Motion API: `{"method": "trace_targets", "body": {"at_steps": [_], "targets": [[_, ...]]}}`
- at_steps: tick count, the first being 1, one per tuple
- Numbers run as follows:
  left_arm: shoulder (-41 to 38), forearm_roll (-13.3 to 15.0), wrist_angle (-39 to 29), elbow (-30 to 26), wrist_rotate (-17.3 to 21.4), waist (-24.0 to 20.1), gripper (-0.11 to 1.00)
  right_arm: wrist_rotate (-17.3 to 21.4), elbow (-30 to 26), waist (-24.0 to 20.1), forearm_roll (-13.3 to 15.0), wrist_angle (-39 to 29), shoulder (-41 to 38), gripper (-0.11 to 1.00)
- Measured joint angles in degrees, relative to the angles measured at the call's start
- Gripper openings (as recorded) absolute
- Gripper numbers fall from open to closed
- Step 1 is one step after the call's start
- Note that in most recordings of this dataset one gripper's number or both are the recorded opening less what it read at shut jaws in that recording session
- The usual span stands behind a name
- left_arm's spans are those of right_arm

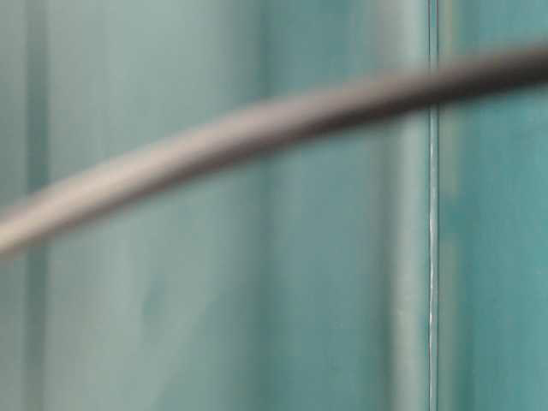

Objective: Insert the wire through the hole in the metal fitting marked with a red label.
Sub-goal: 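Move both grippers open toward the wire near the clamp stand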

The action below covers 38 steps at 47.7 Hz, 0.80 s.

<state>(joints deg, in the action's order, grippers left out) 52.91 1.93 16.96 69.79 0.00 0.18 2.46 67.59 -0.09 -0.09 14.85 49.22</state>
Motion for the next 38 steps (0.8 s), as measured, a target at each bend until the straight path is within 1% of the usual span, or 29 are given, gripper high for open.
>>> {"method": "trace_targets", "body": {"at_steps": [6, 15, 26, 38], "targets": [[-2.9, 0.0, 0.18, -0.09, 0.35, -0.26, 0.55, 0.62, 0.0, 0.0, 0.0, 0.0, -2.81, 0.77], [-5.1, 0.0, 1.05, 0.44, 0.44, -1.32, 0.55, 2.37, -0.88, 0.0, 0.0, 0.18, -8.17, 0.77], [-8.26, -0.09, 1.76, 1.41, 0.35, -1.41, 0.55, 2.81, -2.81, 0.09, 0.0, 0.26, -14.33, 0.77], [-17.31, -0.09, 4.22, 1.41, 0.35, -1.41, 0.55, 2.9, -4.13, 0.09, 0.0, 1.14, -21.8, 0.77]]}}
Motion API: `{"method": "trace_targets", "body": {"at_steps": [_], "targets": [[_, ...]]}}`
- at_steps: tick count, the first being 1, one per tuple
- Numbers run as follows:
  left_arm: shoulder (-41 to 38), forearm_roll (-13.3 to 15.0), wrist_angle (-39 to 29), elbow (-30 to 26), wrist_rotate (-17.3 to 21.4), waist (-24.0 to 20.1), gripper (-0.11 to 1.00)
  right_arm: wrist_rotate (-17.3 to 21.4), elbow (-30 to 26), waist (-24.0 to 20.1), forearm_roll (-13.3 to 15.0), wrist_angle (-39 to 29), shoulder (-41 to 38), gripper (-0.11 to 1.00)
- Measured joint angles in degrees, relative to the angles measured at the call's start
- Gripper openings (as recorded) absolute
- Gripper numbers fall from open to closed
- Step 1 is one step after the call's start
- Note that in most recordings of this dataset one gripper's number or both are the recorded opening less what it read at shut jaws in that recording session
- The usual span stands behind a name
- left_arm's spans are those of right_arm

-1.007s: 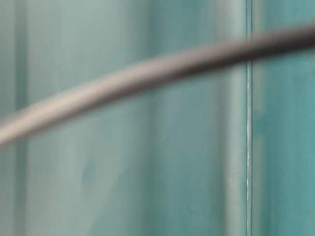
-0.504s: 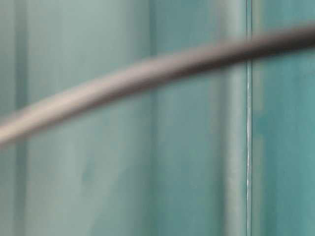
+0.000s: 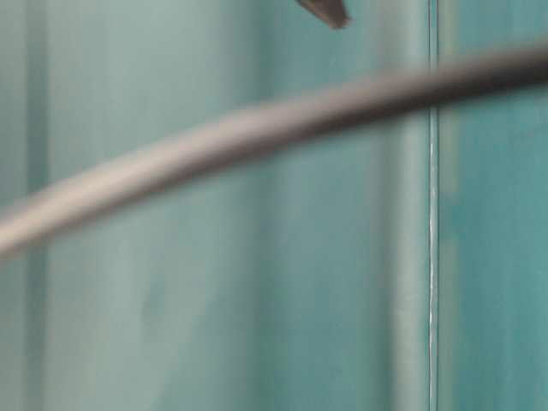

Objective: Insert the wire through the hole in the metal fitting marked with a red label.
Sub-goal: 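Move both grippers open toward the wire near the clamp stand, then lower the open right gripper around the grey wire end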

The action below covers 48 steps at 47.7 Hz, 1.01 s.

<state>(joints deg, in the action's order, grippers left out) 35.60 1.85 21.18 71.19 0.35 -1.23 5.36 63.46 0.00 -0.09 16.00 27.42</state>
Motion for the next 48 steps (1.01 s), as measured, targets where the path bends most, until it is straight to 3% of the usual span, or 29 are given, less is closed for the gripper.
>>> {"method": "trace_targets", "body": {"at_steps": [17, 33, 48], "targets": [[-6.77, 0.09, 3.08, 0.0, 0.0, 0.0, 0.55, 0.18, -2.81, -0.26, 0.0, 0.26, -8.79, 0.77], [-10.11, 0.09, 3.52, -0.35, 0.0, 0.0, 0.54, 6.5, -3.52, -2.72, 0.0, 0.44, -13.27, 0.76], [-10.72, 0.09, 3.52, -0.7, 0.0, 0.0, 0.54, 6.86, -4.66, -3.43, 0.0, 2.37, -17.23, 0.77]]}}
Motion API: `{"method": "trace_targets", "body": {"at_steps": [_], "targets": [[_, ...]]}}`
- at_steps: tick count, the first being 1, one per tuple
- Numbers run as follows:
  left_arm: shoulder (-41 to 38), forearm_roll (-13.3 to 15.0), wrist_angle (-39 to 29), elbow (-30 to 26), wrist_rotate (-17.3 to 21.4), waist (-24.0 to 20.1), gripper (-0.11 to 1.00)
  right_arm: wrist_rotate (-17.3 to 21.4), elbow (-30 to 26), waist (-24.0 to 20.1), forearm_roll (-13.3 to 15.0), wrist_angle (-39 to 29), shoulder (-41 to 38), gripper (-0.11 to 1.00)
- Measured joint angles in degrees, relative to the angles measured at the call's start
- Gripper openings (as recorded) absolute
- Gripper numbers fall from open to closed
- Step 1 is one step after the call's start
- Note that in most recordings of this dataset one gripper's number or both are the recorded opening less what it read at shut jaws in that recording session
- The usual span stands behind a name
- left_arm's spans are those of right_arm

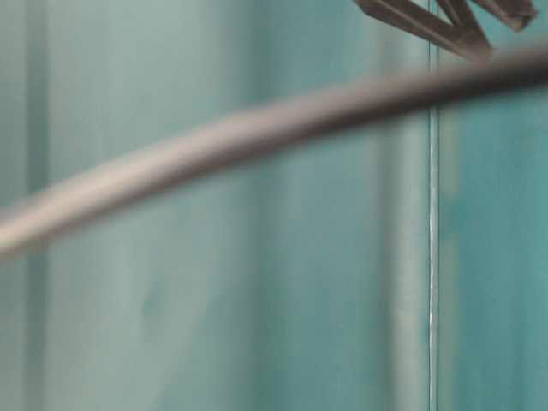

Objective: Insert the wire through the hole in the metal fitting marked with a red label.
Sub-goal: 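Lower the open right gripper around the grey wire end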

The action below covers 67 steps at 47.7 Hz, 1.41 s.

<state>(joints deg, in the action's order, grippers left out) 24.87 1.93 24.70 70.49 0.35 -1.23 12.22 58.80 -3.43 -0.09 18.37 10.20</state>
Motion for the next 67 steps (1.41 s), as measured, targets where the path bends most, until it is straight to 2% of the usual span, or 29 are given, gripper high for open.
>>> {"method": "trace_targets", "body": {"at_steps": [27, 45, 67], "targets": [[0.0, 0.0, -0.09, 0.0, 0.0, 0.0, 0.54, 0.18, -2.37, 0.0, 0.0, 1.93, -6.5, 0.76], [0.0, -0.09, -0.09, 0.0, 0.0, 0.0, 0.54, 0.18, -5.19, 0.0, 0.0, -4.04, -8.96, 0.76], [0.0, 0.0, 0.0, 0.0, 0.0, 0.0, 0.54, 0.26, -5.45, -0.09, 0.0, -4.39, -10.55, 0.76]]}}
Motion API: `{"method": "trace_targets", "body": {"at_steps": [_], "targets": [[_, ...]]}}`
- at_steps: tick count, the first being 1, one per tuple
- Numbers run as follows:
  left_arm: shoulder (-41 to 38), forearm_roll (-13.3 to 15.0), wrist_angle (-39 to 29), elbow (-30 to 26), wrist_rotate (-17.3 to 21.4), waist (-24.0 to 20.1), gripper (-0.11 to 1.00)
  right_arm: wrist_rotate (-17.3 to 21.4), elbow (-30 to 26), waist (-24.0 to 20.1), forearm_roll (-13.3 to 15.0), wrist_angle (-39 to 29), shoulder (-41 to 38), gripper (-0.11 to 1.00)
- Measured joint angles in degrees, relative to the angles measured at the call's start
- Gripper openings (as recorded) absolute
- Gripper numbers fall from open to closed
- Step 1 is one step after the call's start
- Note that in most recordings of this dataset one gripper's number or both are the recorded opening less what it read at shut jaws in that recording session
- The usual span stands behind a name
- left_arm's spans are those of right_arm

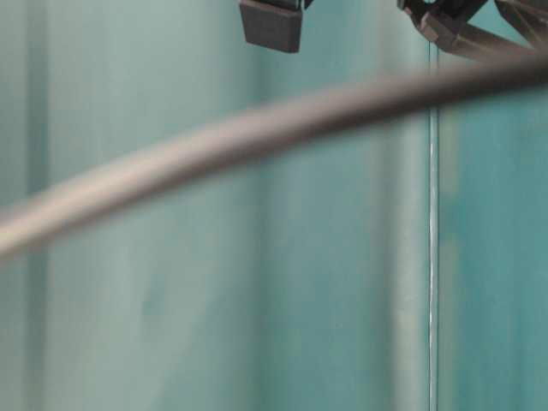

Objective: Insert the wire through the hole in the metal fitting marked with a red label.
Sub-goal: 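Lower the open right gripper around the grey wire end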

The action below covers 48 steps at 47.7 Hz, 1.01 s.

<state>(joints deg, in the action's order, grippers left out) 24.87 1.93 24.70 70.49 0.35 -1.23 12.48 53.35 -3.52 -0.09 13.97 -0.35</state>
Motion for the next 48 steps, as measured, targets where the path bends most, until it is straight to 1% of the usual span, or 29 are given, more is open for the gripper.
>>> {"method": "trace_targets", "body": {"at_steps": [15, 32, 42, 48], "targets": [[0.0, 0.0, 0.0, 0.0, -0.09, 0.0, 0.54, 0.0, 0.0, 0.09, 0.0, 0.09, -1.14, 0.76], [0.0, -0.09, 0.0, 0.0, -0.09, 0.0, 0.54, 0.0, -0.09, 0.0, 0.0, 2.29, -1.23, 0.76], [0.0, 0.0, 0.0, 0.09, -0.09, 0.0, 0.54, 0.0, 0.0, 0.09, 0.0, 2.46, -1.41, 0.76], [0.09, 0.0, 0.0, 0.09, -0.09, 0.0, 0.54, 0.0, 0.0, 0.0, 0.0, 2.46, -1.85, 0.74]]}}
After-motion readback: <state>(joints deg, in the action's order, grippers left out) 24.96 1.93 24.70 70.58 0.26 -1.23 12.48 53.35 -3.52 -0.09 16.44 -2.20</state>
